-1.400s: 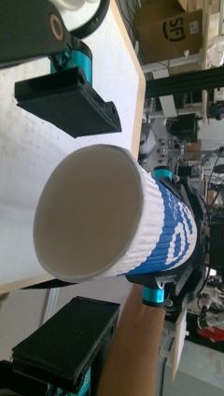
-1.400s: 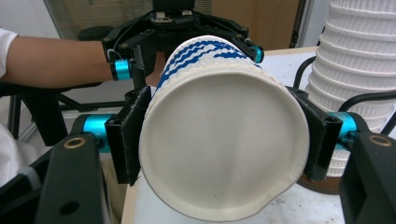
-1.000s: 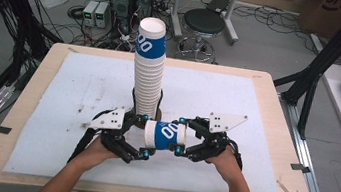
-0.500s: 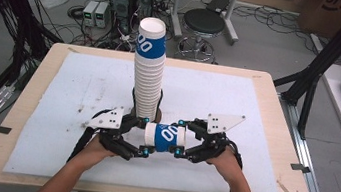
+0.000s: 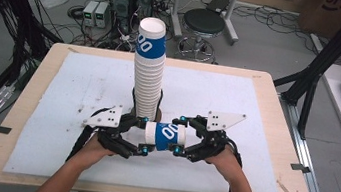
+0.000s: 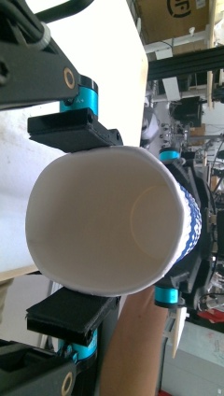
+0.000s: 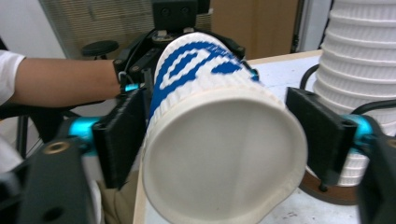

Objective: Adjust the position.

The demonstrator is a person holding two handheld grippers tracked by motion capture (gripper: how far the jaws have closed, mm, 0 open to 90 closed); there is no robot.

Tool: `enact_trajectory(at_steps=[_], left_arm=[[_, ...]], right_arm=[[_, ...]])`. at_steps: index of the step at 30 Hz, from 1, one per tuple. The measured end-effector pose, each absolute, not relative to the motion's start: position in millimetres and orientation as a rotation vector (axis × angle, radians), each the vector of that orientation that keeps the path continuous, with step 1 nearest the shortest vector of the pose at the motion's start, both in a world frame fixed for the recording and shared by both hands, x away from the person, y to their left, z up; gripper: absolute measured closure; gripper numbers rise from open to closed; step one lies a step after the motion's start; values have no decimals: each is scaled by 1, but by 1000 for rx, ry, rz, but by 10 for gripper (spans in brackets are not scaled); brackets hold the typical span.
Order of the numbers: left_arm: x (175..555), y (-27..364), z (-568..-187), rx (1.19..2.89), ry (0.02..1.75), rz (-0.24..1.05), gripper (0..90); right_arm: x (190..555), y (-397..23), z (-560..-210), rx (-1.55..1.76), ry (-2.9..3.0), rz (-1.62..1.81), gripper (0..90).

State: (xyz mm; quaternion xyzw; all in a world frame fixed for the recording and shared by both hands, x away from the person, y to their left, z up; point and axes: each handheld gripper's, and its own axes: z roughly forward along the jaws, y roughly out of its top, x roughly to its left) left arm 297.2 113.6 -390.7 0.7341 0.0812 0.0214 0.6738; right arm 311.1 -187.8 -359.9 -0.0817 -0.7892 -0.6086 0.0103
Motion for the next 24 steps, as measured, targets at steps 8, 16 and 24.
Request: enact_trajectory(at_steps=[8,16,24], left_arm=[[296,117,-382,1748,201,84,302],[297,120,-365,1873,196,116,301],[299,117,-350,2015,184,146,300]], right_arm=[[310,-196,-354,-284,-2510,-1918,203],[305,-199,-340,-258,-2703,-1842,203],[302,-189,-325,-155,-2897,-1675,203]])
